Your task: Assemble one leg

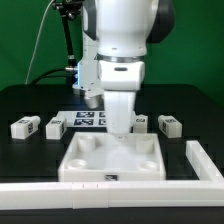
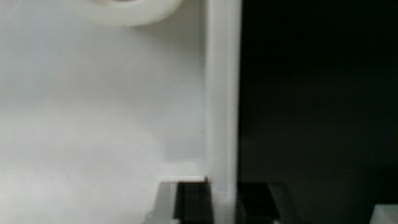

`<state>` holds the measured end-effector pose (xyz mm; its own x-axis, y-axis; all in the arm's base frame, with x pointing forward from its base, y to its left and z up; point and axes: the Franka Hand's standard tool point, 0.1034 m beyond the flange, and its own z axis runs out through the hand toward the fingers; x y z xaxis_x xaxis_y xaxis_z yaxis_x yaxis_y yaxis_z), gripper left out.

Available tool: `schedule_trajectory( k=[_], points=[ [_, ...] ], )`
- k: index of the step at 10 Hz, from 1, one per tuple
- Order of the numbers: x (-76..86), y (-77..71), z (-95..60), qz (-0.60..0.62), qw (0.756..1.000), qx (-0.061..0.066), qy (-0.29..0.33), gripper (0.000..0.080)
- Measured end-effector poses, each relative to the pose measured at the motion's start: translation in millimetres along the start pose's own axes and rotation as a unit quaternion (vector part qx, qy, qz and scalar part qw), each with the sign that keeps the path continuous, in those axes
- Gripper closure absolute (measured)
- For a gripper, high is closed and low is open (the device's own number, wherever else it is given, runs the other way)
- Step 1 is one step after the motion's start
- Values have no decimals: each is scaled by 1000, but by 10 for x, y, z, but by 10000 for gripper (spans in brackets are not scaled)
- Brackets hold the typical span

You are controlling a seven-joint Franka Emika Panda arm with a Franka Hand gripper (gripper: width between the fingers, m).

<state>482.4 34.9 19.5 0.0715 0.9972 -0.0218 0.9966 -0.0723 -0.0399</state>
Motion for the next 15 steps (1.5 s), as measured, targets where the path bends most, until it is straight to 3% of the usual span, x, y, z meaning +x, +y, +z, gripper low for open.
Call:
schedule_trajectory(
  k=[1, 2, 6, 10, 12, 14, 15],
  points=[
    [60, 99, -4, -23, 1000, -6, 3, 742],
    [120, 168, -8, -45, 999, -2, -1, 742],
    [127, 166, -8, -39, 999, 0, 0, 742],
    [455, 180, -19, -25, 1000, 0, 3, 742],
    [456, 181, -21, -26, 1000, 9, -1, 742],
    [453, 180, -20, -23, 1000, 9, -1, 742],
    [449, 181, -20, -22, 1000, 9, -1, 641]
  ],
)
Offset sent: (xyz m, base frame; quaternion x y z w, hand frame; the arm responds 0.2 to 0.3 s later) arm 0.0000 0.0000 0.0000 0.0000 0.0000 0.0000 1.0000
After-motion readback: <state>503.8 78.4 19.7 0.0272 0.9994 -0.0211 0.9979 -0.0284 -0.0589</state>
